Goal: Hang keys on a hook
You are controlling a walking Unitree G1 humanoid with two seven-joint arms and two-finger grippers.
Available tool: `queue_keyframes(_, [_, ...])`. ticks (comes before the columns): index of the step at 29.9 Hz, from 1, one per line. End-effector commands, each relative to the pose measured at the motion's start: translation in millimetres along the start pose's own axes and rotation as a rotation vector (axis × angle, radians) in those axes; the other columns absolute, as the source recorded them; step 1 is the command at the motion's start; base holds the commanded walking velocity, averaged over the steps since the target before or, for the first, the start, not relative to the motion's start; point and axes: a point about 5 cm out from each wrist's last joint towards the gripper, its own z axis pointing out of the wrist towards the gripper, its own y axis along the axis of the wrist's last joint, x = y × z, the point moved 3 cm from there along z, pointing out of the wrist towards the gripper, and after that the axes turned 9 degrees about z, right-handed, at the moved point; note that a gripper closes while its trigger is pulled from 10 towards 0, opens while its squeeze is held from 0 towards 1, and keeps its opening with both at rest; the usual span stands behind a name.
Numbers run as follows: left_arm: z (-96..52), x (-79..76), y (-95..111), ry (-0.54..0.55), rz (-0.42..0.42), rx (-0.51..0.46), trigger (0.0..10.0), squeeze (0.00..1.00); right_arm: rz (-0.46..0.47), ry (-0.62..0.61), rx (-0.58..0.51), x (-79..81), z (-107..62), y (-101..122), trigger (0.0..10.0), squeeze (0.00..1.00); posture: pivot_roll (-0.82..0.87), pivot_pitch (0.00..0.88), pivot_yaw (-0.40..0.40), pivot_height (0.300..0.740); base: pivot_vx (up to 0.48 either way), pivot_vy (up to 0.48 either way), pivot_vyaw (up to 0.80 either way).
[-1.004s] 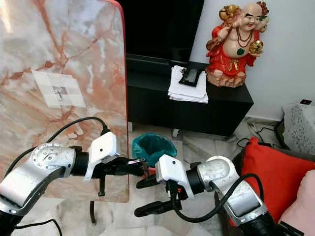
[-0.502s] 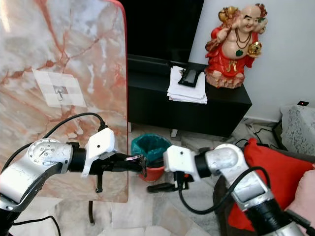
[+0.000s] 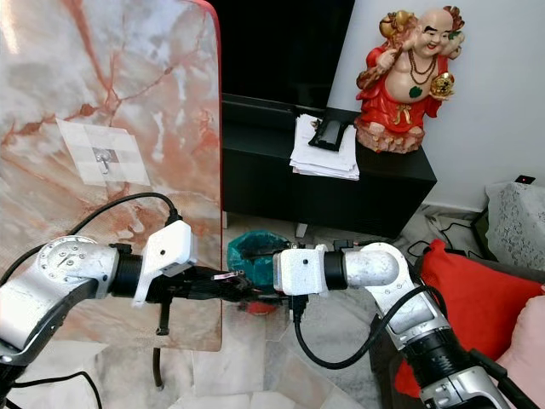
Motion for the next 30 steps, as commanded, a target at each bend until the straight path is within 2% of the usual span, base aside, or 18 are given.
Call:
queue_keyframes(1, [6.8, -5.8, 8.7, -0.051, 0.024, -0.032, 10.0, 0.0, -0.028, -0.027, -0.027, -8.6, -3.7, 5.8, 10.0, 0.0, -0.03, 0.0, -0.128, 0.74, 0.0, 0.0, 0.0])
queue_keyframes(2, [6.7, -5.9, 9.0, -0.05, 0.025, -0.032, 10.0, 0.0, 0.068, 0.007, 0.05, -3.9, -5.8, -10.0, 10.0, 0.0, -0.03, 0.0, -0.129, 0.74, 0.0, 0.0, 0.0])
queue_keyframes(3, [6.7, -6.0, 9.0, -0.049, 0.025, -0.032, 10.0, 0.0, 0.125, 0.031, 0.102, 0.0, -8.0, -19.9, 10.0, 0.0, -0.03, 0.0, -0.129, 0.74, 0.0, 0.0, 0.0])
queue_keyframes(4, [6.7, -6.0, 9.0, -0.049, 0.025, -0.032, 10.0, 0.0, 0.125, 0.031, 0.102, 0.0, -8.0, -19.9, 10.0, 0.0, -0.03, 0.0, -0.129, 0.74, 0.0, 0.0, 0.0])
queue_keyframes(5, [6.1, -6.0, 8.9, -0.047, 0.025, -0.03, 10.0, 0.0, 0.223, 0.051, 0.157, 4.8, -11.5, -33.1, 10.0, 0.0, -0.03, 0.0, -0.129, 0.74, 0.0, 0.0, 0.0])
queue_keyframes(6, [6.0, -6.1, 8.8, -0.046, 0.025, -0.029, 10.0, 0.0, 0.264, 0.058, 0.173, 6.9, -12.9, -37.8, 10.0, 0.0, -0.03, 0.0, -0.129, 0.74, 0.0, 0.0, 0.0])
queue_keyframes(8, [5.6, -6.3, 8.8, -0.046, 0.025, -0.029, 10.0, 0.0, 0.298, 0.061, 0.167, 8.3, -14.2, -40.2, 10.0, 0.0, -0.02, 0.0, -0.13, 0.74, 0.0, 0.0, 0.0])
queue_keyframes(9, [5.0, -6.6, 8.9, -0.045, 0.026, -0.028, 10.0, 0.0, 0.353, 0.033, 0.16, 5.9, -16.5, -44.3, 10.0, 0.0, -0.02, 0.0, -0.13, 0.74, 0.0, 0.0, 0.0])
queue_keyframes(11, [4.4, -7.4, 8.9, -0.045, 0.025, -0.027, 10.0, 0.0, 0.406, 0.041, 0.15, 7.3, -18.9, -46.0, 10.0, 0.0, -0.02, 0.0, -0.13, 0.74, 0.0, 0.0, 0.0])
queue_keyframes(13, [4.5, -7.6, 8.7, -0.045, 0.024, -0.027, 10.0, 0.0, 0.424, 0.043, 0.13, 7.6, -18.9, -44.1, 10.0, 0.0, -0.02, 0.0, -0.13, 0.74, 0.0, 0.0, 0.0])
queue_keyframes(14, [4.6, -8.2, 8.6, -0.047, 0.024, -0.026, 10.0, 0.0, 0.472, 0.058, 0.085, 8.2, -17.9, -38.0, 10.0, 0.0, -0.03, 0.0, -0.129, 0.74, 0.0, 0.0, 0.0])
queue_keyframes(16, [5.4, -7.0, 9.3, -0.042, 0.027, -0.029, 10.0, 0.0, 0.504, 0.073, 0.056, 8.8, -16.5, -33.1, 10.0, 0.0, -0.03, 0.0, -0.13, 0.74, 0.0, 0.0, 0.0])
queue_keyframes(21, [6.3, -6.8, 10.5, -0.045, 0.033, -0.032, 10.0, 0.0, 0.542, 0.135, 0.062, 17.1, -15.3, -32.2, 10.0, 0.0, -0.02, 0.0, -0.132, 0.74, 0.0, 0.0, 0.0])
queue_keyframes(27, [7.2, -4.8, 11.2, -0.031, 0.038, -0.033, 10.0, 0.0, 0.566, 0.15, 0.063, 19.9, -14.7, -31.0, 10.0, 0.0, -0.02, 0.0, -0.136, 0.74, 0.0, 0.0, 0.0])
queue_keyframes(30, [9.7, -2.5, 13.6, -0.019, 0.042, -0.044, 10.0, 0.0, 0.609, 0.164, 0.078, 23.5, -13.3, -30.0, 10.0, 0.0, -0.02, 0.0, -0.14, 0.74, 0.0, 0.0, 0.0])
